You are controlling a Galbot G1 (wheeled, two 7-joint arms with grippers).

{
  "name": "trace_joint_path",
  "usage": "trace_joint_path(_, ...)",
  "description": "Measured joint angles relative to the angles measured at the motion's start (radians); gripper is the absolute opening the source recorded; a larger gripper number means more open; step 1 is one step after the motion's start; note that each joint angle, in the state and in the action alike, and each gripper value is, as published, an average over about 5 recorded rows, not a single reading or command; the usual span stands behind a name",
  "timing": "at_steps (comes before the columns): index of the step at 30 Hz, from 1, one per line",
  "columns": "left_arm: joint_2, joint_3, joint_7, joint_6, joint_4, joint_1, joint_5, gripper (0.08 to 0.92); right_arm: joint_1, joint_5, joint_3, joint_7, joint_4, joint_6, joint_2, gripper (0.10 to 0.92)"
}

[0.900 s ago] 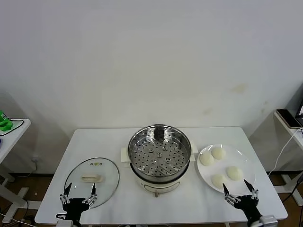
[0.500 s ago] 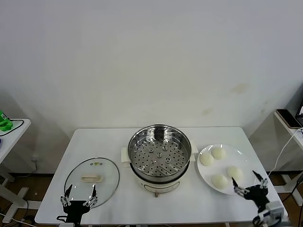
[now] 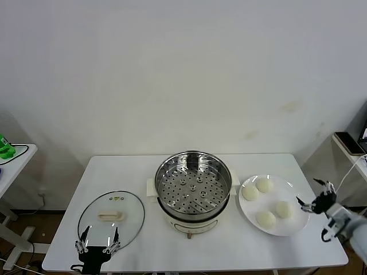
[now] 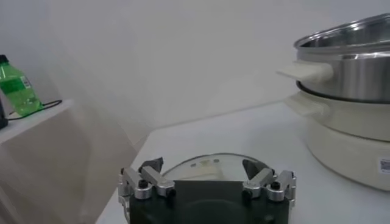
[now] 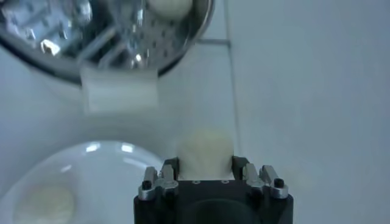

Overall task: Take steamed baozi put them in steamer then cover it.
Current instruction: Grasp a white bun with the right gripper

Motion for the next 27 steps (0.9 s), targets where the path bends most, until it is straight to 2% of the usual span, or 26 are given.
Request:
trace_joint_path(14, -0.025, 0.01, -0.002, -0.018, -0.012, 0.008, 0.03, 0.823, 0.777, -0.023, -0.773, -0.318, -0.291, 0.097, -0.056, 0.823)
trace_joint_path(20, -0.029, 0.015, -0.003, -0.021, -0.013, 0.001, 0.037, 0.823, 0.959, -0.025, -0.992, -0.421, -0.38, 0.108, -0.043, 0.823)
trace_joint_path(27, -0.025, 0.017, -0.003, -0.024, -0.016, -0.011, 0.035, 0.823, 1.062, -0.015, -1.138, -0.477, -0.463, 0.111, -0.01, 0.823)
